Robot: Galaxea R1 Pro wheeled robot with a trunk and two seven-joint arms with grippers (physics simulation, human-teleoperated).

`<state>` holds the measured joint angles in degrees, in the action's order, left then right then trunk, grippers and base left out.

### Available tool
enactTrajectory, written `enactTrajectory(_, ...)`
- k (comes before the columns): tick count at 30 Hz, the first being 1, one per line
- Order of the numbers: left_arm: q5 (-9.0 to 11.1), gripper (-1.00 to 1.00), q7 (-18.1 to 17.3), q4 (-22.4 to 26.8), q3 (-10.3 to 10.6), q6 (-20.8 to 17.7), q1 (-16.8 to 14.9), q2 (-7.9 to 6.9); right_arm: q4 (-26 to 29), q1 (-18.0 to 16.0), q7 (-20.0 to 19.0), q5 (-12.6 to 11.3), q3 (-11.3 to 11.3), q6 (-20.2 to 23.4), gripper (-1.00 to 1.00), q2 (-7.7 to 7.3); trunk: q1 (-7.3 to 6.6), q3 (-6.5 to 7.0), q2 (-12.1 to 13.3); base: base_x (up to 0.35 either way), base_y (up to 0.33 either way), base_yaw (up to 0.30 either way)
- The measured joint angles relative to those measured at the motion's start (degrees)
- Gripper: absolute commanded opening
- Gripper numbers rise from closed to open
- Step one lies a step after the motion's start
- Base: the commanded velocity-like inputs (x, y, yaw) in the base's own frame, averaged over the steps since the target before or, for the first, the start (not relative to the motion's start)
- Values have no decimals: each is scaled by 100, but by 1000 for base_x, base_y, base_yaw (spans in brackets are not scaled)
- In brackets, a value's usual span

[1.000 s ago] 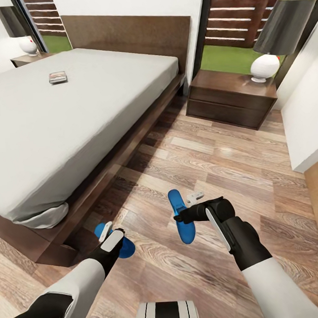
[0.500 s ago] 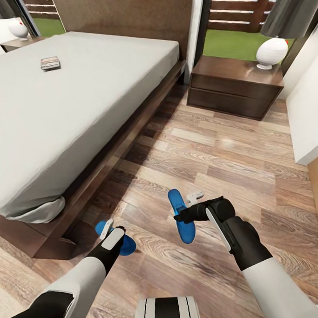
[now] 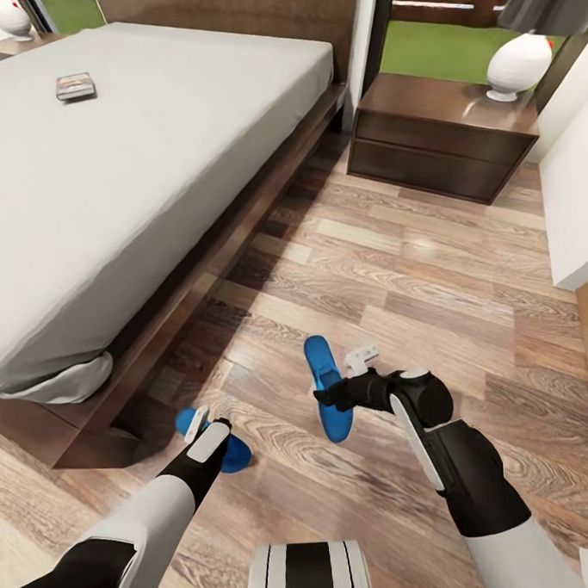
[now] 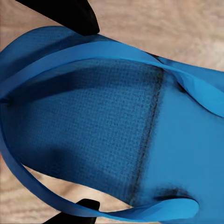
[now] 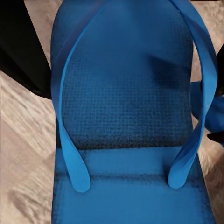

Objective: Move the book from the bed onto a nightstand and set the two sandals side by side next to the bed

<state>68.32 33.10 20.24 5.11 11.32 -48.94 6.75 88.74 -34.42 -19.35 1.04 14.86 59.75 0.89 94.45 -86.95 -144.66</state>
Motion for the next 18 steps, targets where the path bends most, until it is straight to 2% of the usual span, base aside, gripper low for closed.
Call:
enactTrajectory(4,-8,-100,-4,0,0,4,1,3,208,161,8,46,8,0,-100,29,10,-98,-5,0,0,0)
enactTrajectory(18,13,-100,28,11,-27,56,9,-18,323,245,9,56,52,0,-100,32,10,-115,-6,0,0,0)
